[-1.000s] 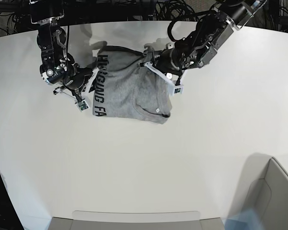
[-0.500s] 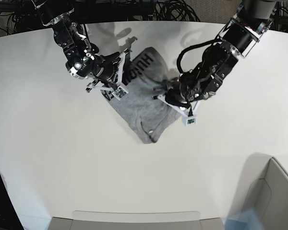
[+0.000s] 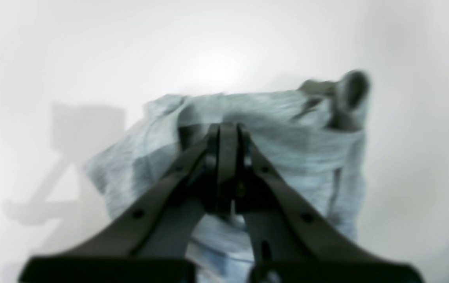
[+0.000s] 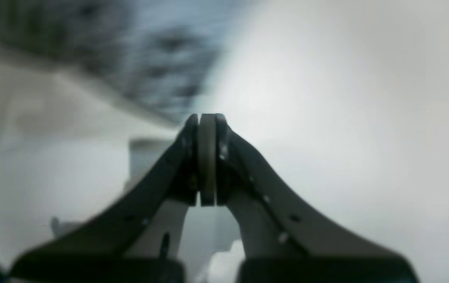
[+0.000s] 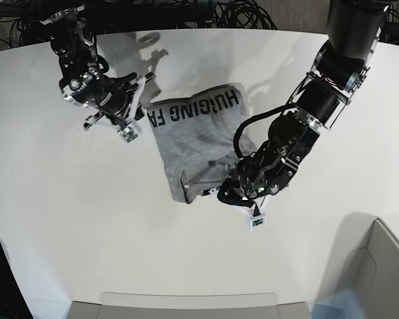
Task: Fold the T-shirt properly
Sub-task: 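Drag the folded shirt with the left gripper toward the table corner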
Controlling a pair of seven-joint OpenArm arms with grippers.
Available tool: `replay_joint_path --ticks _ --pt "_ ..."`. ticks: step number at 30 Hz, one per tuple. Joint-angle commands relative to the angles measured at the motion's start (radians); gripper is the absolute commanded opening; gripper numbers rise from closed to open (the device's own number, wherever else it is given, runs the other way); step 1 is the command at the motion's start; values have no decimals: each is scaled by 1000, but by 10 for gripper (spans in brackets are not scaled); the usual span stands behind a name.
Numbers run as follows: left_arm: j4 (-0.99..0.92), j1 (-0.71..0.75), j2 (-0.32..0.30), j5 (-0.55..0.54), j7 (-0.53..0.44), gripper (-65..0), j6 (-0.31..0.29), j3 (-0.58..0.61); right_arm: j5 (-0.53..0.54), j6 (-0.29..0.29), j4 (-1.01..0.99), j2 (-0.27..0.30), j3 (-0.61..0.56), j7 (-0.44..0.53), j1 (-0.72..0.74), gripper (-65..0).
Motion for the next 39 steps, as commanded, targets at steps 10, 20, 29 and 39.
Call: replay_joint_path --ticks 10,20,29,39 --pt "275 144 -3 -6 42 -650 17 -1 3 2 -16 -14 151 7 74 -650" --pt "241 273 -2 -5 60 -650 17 44 8 2 -99 -23 151 13 62 -650" --pt "-19 230 -67 -3 -16 -650 17 108 5 2 -94 -23 151 13 34 -650" --pt "-29 222 -328 -3 -78 -650 17 102 5 2 -93 -18 151 15 8 -650"
